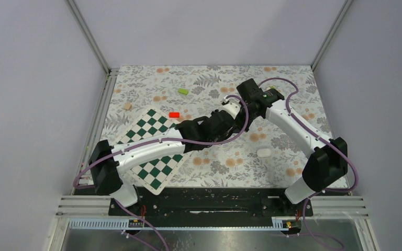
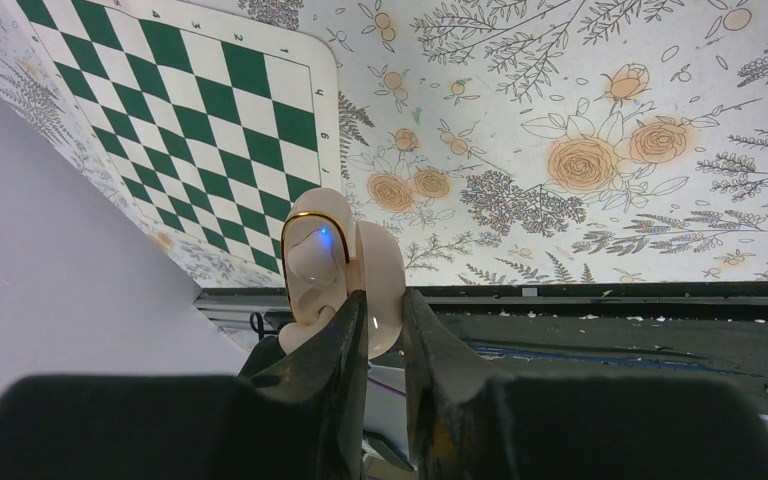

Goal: Insert the wireless bluetooth earbuds into the charging case
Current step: Place the charging case with the earbuds at the center of the board.

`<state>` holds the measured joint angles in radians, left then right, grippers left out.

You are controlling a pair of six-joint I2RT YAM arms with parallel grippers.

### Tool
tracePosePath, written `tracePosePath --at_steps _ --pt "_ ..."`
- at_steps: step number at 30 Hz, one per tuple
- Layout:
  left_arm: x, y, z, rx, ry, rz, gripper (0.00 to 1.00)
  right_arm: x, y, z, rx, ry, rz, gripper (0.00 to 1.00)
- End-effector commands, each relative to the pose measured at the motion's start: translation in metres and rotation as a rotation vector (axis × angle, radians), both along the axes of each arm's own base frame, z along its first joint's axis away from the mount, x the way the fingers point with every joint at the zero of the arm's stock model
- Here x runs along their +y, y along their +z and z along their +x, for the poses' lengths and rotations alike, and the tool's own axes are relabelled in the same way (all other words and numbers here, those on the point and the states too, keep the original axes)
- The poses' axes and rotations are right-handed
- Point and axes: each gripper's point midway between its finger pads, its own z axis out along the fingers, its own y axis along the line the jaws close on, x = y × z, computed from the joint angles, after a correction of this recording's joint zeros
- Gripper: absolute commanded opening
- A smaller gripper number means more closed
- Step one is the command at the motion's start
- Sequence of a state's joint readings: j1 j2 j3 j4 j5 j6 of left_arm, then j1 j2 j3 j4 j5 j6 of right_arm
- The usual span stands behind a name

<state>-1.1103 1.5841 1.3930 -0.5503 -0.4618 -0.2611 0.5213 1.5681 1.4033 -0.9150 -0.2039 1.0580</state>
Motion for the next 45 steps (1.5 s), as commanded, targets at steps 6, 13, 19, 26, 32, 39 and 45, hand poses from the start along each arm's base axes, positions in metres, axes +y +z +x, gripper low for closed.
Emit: tracePosePath --at_steps 6,13,19,26,32,39,45 --pt "-0.007 0.014 0.01 -0.043 0.033 -0.019 0.27 0.003 0.011 -0.003 -0.015 0.015 0.025 0.0" --pt "-0.006 0.016 0.012 -0.055 0.042 -0.018 0.25 0.004 0.011 -0.003 -0.015 0.016 0.028 0.0" --pt "-0.004 0.022 0.013 -0.07 0.042 -0.017 0.52 0.004 0.01 -0.003 -0.014 0.017 0.031 0.0" --pt "-0.005 0.031 0.011 -0.075 0.036 -0.047 0.34 0.005 0.012 -0.003 -0.018 0.017 0.034 0.0" --pt "-0.006 0.027 0.01 -0.062 0.037 -0.043 0.24 0.005 0.012 -0.002 -0.018 0.016 0.035 0.0" --pt "-0.009 0.027 0.008 -0.055 0.009 -0.039 0.22 0.005 0.013 -0.003 -0.02 0.018 0.037 0.0" --pt "-0.012 0.028 0.003 -0.067 -0.103 -0.018 0.21 0.005 0.015 -0.004 -0.036 0.058 0.039 0.0"
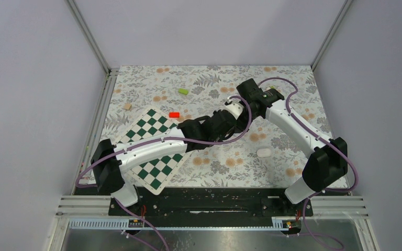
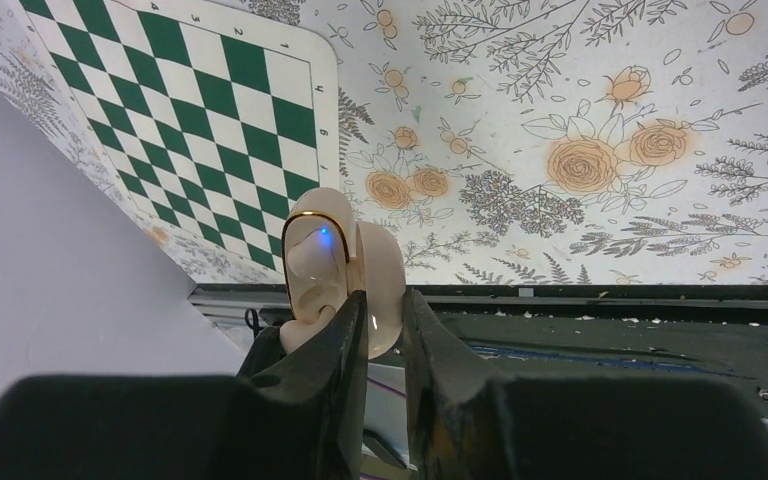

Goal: Insert the wireless bluetooth earbuds into the charging case
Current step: Place the charging case with the earbuds at the center of the board.

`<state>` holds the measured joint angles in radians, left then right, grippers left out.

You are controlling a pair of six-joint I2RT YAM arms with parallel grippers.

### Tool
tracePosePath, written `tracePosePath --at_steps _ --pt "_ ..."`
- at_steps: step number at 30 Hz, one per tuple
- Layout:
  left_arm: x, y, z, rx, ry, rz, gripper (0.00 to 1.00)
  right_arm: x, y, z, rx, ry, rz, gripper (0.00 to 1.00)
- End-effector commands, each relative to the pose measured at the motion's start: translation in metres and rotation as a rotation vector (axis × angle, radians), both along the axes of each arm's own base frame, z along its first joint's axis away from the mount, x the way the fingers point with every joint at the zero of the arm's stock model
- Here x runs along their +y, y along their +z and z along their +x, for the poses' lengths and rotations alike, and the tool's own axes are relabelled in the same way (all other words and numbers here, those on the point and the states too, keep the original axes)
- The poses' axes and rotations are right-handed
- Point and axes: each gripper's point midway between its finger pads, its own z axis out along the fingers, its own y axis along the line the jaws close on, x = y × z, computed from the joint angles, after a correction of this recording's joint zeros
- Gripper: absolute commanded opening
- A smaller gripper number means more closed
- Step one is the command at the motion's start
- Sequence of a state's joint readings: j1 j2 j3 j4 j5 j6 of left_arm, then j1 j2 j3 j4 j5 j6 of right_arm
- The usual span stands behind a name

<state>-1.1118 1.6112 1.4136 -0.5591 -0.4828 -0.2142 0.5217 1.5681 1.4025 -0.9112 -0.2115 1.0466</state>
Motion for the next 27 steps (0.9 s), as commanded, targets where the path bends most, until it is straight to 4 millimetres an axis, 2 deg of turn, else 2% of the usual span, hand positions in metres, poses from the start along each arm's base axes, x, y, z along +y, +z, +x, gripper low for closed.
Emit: tracePosePath --at_steps 1,9,27 --pt "-0.013 0.032 -0.003 -0.033 -0.107 -0.083 0.21 0.004 0.015 -0.004 -0.037 0.053 0.032 0.0" --pt "-0.019 0.03 -0.015 0.043 -0.213 -0.155 0.19 0.006 0.016 -0.009 -0.112 0.159 0.072 0.0" --pt "-0.017 0.032 -0.022 0.106 -0.291 -0.201 0.2 0.011 0.022 -0.032 -0.203 0.454 0.145 0.0"
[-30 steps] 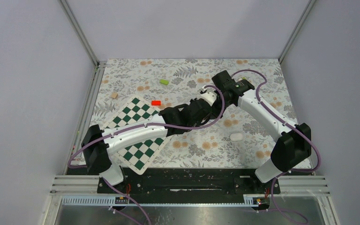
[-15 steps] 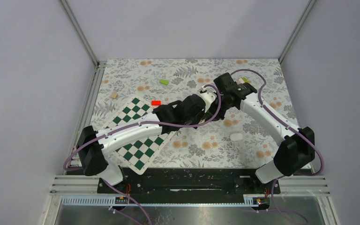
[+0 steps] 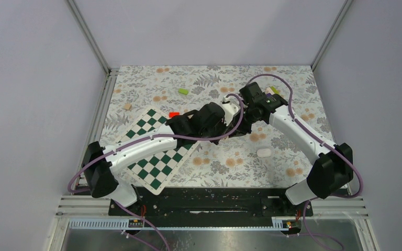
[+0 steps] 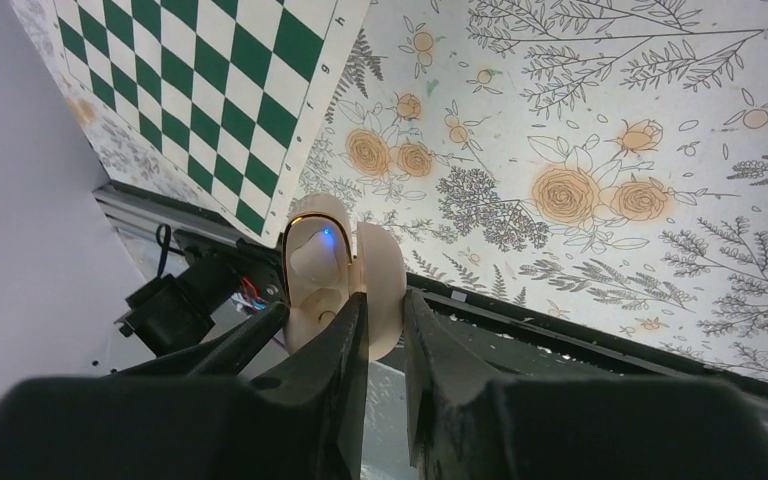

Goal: Insert the wireless bluetooth earbuds into the charging case
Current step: Place the charging case with the earbuds at the center of the board.

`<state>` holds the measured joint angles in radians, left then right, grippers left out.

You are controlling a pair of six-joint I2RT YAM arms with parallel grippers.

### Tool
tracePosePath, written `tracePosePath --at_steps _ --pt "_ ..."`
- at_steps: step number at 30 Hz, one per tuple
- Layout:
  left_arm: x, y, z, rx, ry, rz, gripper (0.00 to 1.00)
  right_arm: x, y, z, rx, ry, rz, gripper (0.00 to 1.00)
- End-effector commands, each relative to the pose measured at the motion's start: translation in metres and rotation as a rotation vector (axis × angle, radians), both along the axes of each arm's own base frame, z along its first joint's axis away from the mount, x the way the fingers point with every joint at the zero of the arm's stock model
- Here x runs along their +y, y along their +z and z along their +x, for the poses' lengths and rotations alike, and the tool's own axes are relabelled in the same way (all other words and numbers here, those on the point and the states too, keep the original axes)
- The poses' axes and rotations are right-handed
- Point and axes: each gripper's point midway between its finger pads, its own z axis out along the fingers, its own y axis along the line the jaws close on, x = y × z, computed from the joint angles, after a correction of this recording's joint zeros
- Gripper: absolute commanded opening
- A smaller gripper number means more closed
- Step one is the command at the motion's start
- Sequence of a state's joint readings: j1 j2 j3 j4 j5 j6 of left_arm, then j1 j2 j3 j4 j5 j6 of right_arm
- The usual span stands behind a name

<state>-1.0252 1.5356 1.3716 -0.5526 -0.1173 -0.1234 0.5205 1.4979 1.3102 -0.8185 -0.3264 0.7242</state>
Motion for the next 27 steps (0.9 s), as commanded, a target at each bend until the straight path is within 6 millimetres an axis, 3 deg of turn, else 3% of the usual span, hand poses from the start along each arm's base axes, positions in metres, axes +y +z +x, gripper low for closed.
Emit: tracePosePath --at_steps 1,10,23,27 --pt "-0.011 0.029 0.0 -0.034 -0.041 -0.113 0.2 0.01 0.022 -0.015 -0.048 0.145 0.093 0.0" --pt "-0.008 0.033 0.001 -0.043 -0.031 -0.122 0.35 0.009 0.03 -0.023 -0.073 0.211 0.11 0.0" --pt "-0.004 0.049 -0.003 -0.049 -0.02 -0.166 0.38 0.007 0.029 -0.024 -0.077 0.209 0.101 0.0" --pt "-0.001 0.059 -0.006 -0.054 -0.016 -0.194 0.47 0.007 0.028 -0.024 -0.076 0.209 0.102 0.0"
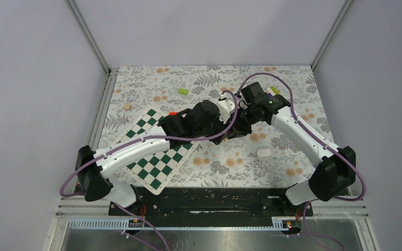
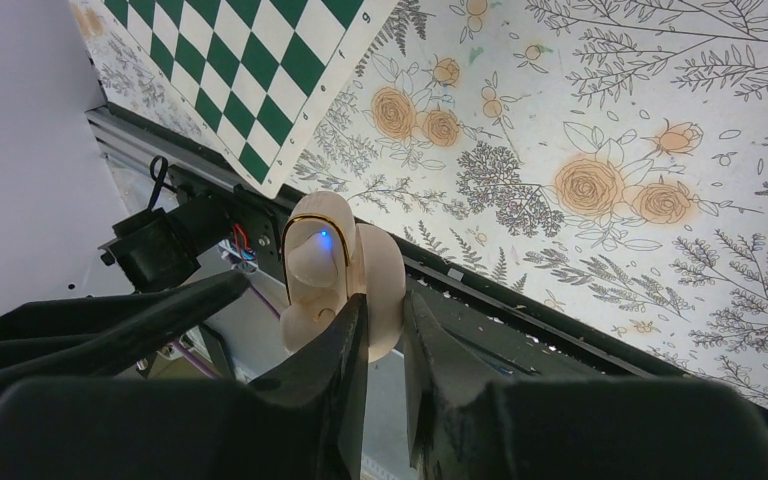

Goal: Insert the wireless bluetooth earbuds into the charging case
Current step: Place the charging case with the earbuds at the center of the board.

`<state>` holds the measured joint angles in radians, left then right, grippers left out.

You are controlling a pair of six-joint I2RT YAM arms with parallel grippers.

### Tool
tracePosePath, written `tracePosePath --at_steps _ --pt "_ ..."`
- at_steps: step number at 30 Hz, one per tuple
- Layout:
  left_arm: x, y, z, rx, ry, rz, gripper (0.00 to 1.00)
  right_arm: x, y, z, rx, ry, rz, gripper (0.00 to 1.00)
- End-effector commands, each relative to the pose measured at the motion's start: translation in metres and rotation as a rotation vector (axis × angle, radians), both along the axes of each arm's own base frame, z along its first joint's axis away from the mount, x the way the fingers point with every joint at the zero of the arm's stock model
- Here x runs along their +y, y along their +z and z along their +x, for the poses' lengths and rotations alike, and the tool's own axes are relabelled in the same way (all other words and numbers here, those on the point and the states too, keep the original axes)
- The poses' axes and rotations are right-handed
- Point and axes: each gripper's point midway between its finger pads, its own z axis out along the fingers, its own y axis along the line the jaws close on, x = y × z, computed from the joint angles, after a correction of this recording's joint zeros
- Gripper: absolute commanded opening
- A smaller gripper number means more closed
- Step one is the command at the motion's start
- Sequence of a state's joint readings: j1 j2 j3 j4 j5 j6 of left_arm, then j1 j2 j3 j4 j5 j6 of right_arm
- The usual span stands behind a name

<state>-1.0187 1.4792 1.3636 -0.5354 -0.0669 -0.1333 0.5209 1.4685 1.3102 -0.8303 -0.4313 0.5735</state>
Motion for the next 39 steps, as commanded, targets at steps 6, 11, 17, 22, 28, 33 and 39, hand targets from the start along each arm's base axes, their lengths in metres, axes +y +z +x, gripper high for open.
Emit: tracePosePath --at_steps 6,11,17,22,28,33,39 --pt "0.007 0.049 0.001 -0.052 0.057 -0.152 0.55 0.002 0.013 -0.009 -0.017 0.035 0.037 0.0" --pt "0.013 0.044 -0.012 0.019 0.059 -0.137 0.5 0.001 0.011 -0.009 -0.017 0.029 0.029 0.0" --pt "0.009 0.034 -0.032 0.129 0.021 -0.167 0.44 0.0 0.011 -0.009 -0.019 0.026 0.022 0.0" --pt "0.012 0.029 -0.026 0.107 0.058 -0.145 0.37 0.0 0.011 -0.009 -0.016 0.024 0.022 0.0" --pt "0.008 0.024 -0.023 0.058 0.086 -0.094 0.36 0.0 0.01 -0.009 -0.012 0.023 0.021 0.0" --pt "0.005 0.021 -0.019 0.045 0.122 -0.07 0.32 0.0 0.009 -0.009 -0.008 0.021 0.02 0.0" --pt "0.003 0.016 -0.016 0.042 0.134 -0.058 0.28 0.0 0.01 -0.009 -0.01 0.022 0.02 0.0"
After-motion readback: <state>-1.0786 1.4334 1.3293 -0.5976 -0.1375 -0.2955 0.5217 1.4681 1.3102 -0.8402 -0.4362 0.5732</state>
